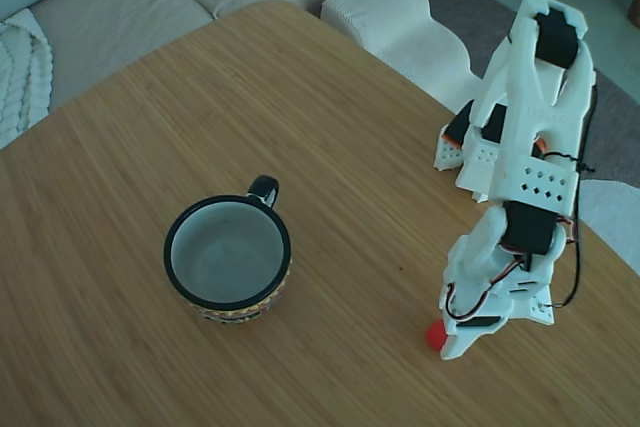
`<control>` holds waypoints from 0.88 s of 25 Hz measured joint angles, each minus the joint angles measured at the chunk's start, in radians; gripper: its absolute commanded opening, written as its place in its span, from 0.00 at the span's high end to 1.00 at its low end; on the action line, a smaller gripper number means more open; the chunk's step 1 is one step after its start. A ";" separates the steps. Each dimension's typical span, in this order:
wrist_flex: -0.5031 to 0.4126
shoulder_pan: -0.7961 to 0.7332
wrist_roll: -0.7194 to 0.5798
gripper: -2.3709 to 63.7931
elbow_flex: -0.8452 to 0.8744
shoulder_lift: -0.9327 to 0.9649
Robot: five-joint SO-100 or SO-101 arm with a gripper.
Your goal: Grasp a red cap and put it in the cup.
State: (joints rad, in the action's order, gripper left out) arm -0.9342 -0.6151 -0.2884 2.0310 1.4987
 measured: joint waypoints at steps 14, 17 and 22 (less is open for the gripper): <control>0.000 0.000 0.048 0.78 0.000 0.000; 0.002 0.000 0.049 0.77 0.000 0.000; -0.003 0.040 0.049 0.77 -0.009 0.000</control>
State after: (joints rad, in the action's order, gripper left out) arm -0.9373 -0.5752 -0.2393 2.0218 1.4987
